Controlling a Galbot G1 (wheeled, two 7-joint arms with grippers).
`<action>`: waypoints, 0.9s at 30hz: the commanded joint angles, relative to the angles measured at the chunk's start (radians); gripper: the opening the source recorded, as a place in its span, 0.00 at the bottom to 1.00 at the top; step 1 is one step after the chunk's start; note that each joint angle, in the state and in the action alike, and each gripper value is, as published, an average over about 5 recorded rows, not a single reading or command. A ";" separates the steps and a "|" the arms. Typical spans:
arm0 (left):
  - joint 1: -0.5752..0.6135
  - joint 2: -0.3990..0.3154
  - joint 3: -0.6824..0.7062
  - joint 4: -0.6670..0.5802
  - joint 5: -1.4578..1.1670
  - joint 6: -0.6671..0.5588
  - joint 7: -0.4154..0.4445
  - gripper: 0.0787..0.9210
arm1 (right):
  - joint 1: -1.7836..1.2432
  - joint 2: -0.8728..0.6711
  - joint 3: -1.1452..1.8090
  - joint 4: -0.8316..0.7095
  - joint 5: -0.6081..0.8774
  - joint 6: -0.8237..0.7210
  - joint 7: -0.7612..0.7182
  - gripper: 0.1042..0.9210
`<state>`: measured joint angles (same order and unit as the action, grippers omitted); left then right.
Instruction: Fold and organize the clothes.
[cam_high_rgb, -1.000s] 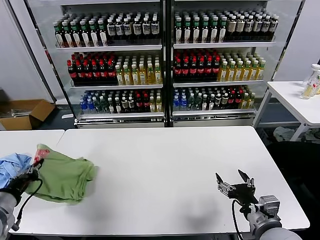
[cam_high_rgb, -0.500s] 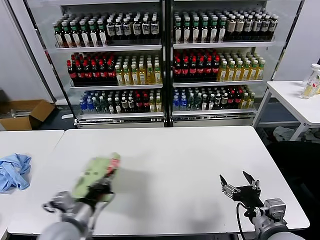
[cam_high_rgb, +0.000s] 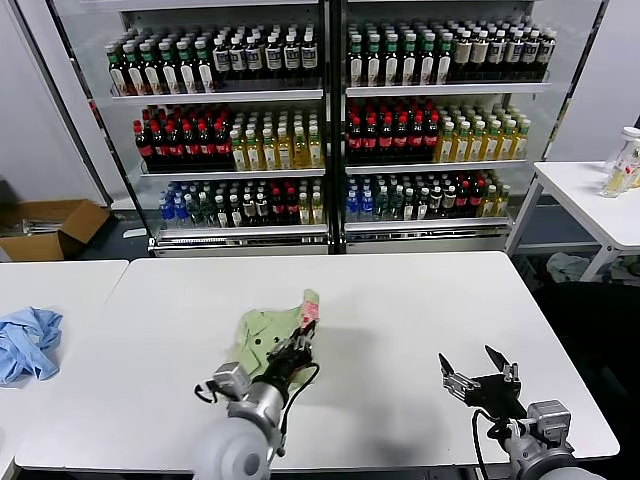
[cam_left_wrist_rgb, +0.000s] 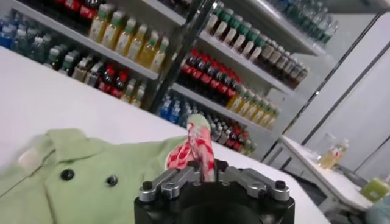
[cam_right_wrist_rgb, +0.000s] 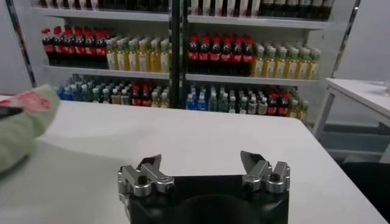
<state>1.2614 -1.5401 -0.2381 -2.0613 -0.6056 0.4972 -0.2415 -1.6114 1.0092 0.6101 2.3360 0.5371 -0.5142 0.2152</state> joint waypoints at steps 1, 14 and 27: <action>-0.104 -0.060 0.065 0.081 0.083 -0.097 0.040 0.21 | 0.077 -0.017 -0.029 -0.038 0.027 0.003 -0.007 0.88; 0.151 0.344 -0.399 -0.072 0.246 -0.221 0.145 0.65 | 0.444 0.122 -0.549 -0.266 0.193 -0.017 0.066 0.88; 0.242 0.334 -0.463 -0.091 0.255 -0.231 0.148 0.88 | 0.637 0.215 -0.671 -0.529 0.250 -0.049 0.133 0.88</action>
<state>1.4191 -1.2679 -0.5787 -2.1303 -0.3862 0.2973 -0.1124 -1.1525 1.1563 0.0974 1.9960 0.7257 -0.5519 0.3068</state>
